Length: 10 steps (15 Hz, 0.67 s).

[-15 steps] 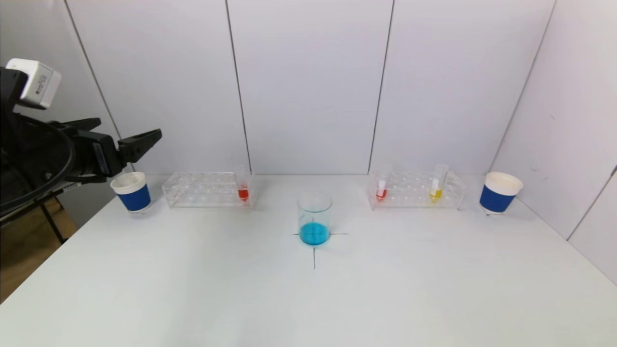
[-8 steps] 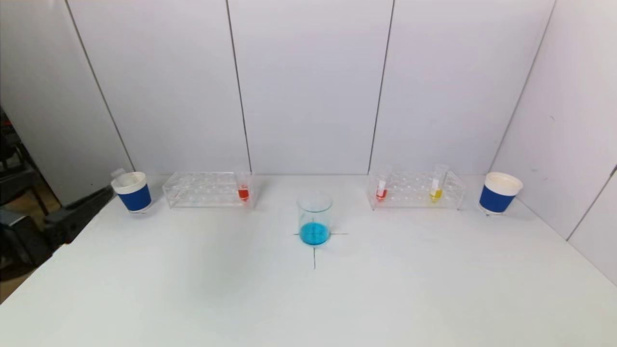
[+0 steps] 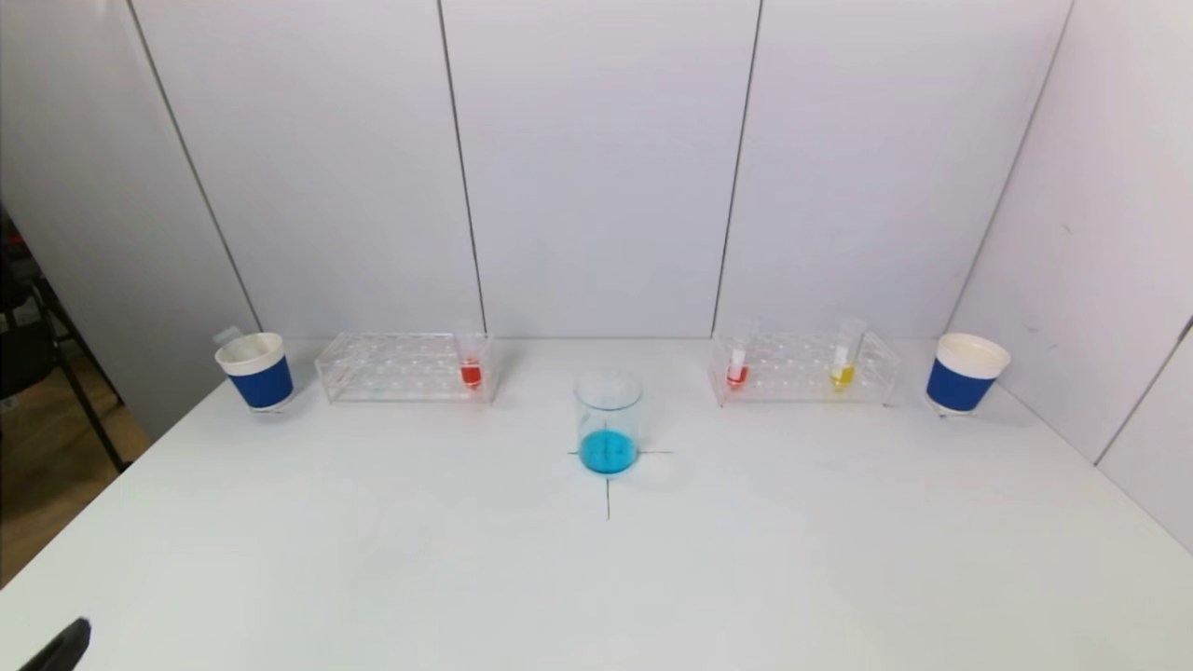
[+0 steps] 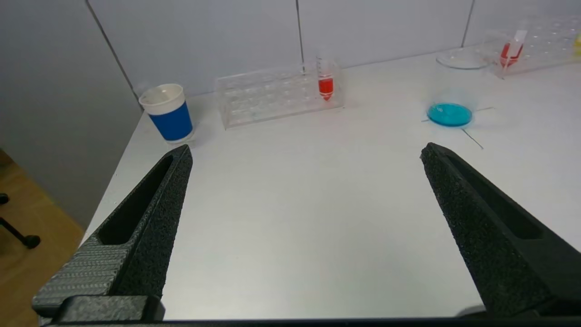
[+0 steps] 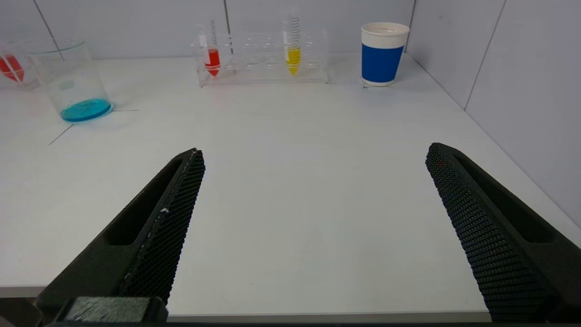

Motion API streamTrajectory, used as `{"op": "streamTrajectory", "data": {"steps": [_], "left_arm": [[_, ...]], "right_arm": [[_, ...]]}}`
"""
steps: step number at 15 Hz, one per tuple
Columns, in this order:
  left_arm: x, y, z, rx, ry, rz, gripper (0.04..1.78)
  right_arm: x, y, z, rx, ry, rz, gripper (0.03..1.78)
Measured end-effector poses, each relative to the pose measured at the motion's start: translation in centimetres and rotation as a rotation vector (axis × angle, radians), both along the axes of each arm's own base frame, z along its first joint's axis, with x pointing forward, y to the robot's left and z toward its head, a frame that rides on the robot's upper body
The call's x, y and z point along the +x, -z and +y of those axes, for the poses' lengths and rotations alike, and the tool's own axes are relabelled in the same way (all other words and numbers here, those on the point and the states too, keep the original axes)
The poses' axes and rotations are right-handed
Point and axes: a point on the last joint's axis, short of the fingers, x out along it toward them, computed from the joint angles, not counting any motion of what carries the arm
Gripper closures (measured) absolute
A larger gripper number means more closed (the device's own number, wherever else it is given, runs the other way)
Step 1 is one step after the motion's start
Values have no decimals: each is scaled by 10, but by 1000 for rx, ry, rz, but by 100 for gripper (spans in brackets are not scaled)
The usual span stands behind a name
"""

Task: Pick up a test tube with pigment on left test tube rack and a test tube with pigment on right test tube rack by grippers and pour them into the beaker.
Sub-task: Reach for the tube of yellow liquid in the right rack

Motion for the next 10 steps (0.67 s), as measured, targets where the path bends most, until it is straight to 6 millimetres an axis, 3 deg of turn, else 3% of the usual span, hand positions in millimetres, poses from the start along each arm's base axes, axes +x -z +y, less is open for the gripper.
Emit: {"op": "streamTrajectory", "data": {"steps": [4, 10], "left_arm": [[-31, 42, 1, -3, -28, -2, 6], [-29, 81, 2, -42, -106, 31, 6]], "right_arm": [[0, 0, 0, 0, 0, 0, 4], [0, 0, 0, 0, 0, 0, 4]]}}
